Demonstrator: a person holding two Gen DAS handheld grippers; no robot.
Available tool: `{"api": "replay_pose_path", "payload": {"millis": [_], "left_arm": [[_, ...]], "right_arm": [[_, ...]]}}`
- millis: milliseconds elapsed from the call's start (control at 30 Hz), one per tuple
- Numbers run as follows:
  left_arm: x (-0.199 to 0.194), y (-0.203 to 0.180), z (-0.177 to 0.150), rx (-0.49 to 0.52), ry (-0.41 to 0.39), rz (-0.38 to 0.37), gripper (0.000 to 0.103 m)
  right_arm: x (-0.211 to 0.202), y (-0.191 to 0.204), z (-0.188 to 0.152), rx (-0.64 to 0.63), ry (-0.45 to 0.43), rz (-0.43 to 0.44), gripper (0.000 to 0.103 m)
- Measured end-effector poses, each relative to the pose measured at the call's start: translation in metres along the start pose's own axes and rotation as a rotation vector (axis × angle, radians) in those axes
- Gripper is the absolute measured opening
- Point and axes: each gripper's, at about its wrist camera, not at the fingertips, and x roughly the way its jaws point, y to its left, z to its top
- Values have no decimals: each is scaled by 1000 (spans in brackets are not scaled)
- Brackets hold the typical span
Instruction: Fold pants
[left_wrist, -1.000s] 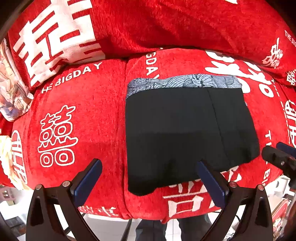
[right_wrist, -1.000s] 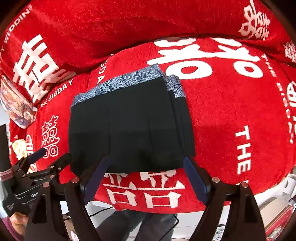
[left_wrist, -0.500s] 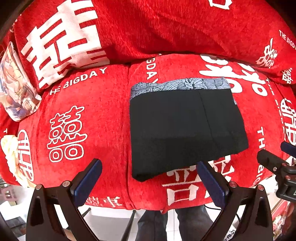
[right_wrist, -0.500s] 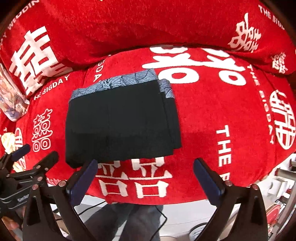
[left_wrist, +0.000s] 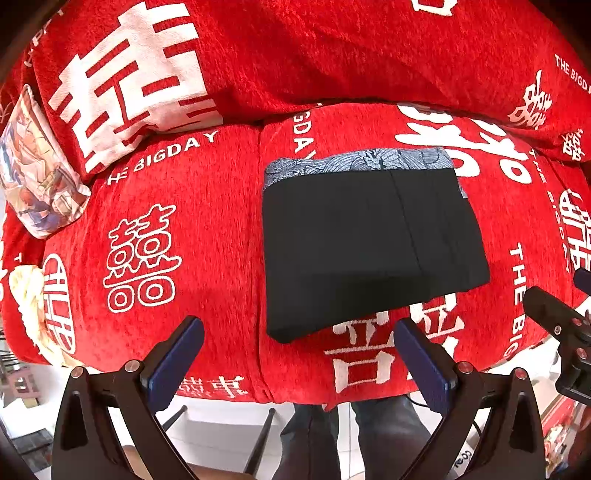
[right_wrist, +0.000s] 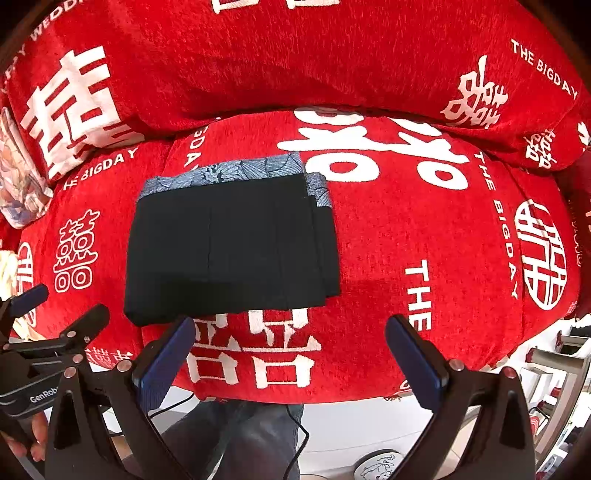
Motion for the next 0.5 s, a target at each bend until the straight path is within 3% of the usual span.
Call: {"api": "replay_pose_path", "payload": {"millis": [500], "left_arm": [[-10, -4, 0, 21, -27, 25, 103]], "right_arm": [[-6, 2, -2, -10, -5, -17, 103]]}}
